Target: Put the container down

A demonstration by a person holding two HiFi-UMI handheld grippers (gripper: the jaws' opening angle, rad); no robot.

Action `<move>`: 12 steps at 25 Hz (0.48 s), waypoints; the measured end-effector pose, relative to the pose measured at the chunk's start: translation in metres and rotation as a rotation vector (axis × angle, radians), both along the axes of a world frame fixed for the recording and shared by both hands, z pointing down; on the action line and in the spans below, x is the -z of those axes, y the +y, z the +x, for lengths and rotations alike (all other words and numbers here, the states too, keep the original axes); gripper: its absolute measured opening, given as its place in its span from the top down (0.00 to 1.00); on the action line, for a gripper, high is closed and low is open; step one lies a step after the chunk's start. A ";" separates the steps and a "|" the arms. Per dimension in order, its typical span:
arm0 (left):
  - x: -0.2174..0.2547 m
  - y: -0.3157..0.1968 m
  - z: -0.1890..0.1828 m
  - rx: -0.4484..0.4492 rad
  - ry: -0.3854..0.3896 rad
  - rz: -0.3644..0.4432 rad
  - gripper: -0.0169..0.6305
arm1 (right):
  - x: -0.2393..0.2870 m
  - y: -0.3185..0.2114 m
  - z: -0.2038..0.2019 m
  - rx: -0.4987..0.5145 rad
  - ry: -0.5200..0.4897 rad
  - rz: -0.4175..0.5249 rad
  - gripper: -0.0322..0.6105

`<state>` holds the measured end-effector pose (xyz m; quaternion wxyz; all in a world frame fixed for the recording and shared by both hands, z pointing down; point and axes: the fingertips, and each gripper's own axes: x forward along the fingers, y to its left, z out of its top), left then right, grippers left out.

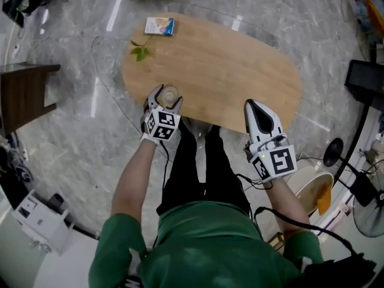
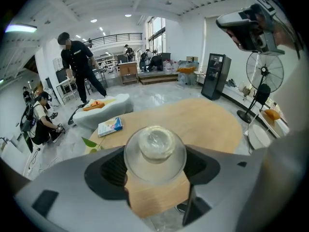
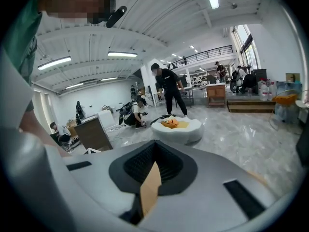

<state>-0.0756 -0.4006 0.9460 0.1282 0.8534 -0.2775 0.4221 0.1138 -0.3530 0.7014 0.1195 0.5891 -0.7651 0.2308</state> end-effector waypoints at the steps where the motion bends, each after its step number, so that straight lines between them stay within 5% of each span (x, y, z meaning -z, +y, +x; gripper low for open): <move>1: -0.009 -0.002 0.002 -0.001 -0.001 -0.005 0.45 | -0.006 0.001 -0.001 0.003 0.002 -0.012 0.92; 12: -0.115 -0.003 0.004 -0.021 -0.055 -0.069 0.45 | -0.075 0.015 -0.018 0.038 -0.003 -0.136 0.92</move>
